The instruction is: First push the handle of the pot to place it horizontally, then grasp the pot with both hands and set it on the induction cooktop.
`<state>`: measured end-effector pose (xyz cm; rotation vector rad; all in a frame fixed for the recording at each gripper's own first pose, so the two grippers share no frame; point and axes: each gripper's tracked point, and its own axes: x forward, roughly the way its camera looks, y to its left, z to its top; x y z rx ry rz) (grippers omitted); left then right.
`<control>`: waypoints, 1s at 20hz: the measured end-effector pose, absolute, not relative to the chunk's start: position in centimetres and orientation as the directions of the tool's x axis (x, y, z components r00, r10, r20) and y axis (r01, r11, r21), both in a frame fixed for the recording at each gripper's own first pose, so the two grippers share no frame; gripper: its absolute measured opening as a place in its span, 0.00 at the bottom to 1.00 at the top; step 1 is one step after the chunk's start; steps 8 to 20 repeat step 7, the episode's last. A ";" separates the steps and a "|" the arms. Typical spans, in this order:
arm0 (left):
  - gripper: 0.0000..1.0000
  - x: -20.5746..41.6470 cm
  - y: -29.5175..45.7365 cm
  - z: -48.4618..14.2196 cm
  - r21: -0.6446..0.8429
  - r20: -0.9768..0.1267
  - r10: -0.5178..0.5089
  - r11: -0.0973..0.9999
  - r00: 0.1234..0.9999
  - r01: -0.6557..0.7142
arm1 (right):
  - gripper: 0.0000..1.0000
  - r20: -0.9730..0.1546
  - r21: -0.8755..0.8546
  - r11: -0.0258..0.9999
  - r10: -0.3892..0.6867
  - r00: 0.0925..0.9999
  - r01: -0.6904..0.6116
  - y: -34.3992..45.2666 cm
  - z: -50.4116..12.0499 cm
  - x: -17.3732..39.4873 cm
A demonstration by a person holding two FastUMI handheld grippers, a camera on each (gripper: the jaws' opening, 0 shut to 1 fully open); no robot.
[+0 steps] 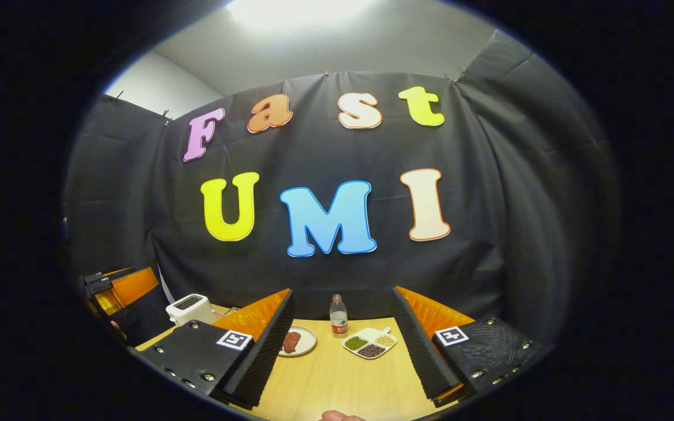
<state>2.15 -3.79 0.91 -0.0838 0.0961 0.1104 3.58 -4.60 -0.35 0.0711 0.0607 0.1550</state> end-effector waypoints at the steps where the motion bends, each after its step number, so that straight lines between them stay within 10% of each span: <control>1: 0.97 1.9 -3.7 0.9 -0.085 -0.096 0.105 0.990 0.990 -0.114 | 0.98 -0.056 0.081 0.986 0.150 0.987 -0.145 -4.8 -0.2 3.4; 20: 0.97 1.0 -1.0 1.7 -0.063 -0.095 0.074 0.995 0.993 -0.081 | 0.98 -0.049 0.106 0.988 0.114 0.992 -0.109 -3.6 0.3 1.4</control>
